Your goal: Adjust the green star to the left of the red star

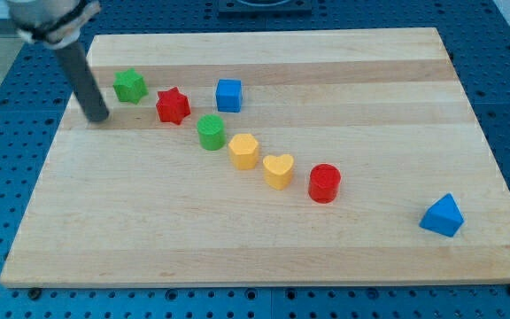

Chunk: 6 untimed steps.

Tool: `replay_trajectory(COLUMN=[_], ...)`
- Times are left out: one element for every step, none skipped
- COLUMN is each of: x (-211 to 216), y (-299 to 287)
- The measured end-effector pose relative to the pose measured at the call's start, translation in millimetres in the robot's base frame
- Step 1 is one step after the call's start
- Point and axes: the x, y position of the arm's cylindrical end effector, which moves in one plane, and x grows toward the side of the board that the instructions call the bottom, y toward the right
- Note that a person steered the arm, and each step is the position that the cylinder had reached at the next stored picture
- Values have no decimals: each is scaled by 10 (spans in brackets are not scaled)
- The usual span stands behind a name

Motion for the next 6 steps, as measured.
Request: replay_trajectory(x=[781,1023,655,-312,-1108,-1377], y=[-18,-23,-23,-23,-22,10])
